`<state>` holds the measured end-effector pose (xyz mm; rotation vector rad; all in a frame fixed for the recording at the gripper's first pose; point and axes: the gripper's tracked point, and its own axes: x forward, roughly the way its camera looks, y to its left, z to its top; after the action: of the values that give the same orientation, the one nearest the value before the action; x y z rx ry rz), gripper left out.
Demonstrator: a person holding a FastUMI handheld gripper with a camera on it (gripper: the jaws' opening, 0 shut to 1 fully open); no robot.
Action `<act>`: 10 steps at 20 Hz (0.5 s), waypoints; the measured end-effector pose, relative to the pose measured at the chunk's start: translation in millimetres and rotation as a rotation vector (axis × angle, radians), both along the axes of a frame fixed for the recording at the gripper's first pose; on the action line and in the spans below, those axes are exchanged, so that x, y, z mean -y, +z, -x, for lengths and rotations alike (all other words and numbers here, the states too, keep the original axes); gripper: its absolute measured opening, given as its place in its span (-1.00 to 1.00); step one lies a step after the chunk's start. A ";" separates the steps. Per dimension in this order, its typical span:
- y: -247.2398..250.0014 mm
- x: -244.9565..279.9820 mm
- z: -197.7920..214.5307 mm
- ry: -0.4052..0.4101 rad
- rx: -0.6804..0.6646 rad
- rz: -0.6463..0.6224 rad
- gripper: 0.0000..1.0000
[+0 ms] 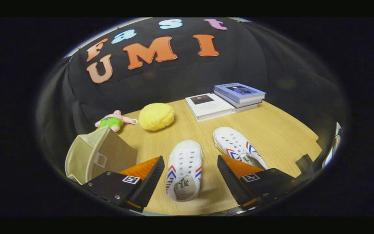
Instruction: Open the storage box then place both shoes into the box .Put the left shoe in first, then the right shoe, with the right side of both shoes facing outward in a uniform manner.
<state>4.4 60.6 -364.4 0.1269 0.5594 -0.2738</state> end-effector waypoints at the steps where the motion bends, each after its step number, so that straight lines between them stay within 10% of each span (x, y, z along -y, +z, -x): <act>1: -10.4 3.1 0.5 -0.002 -0.023 0.004 0.89; 10: -59.6 7.3 16.9 0.038 -0.179 -0.013 0.43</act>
<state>-12.6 53.3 -423.9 0.1050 0.7403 -0.2461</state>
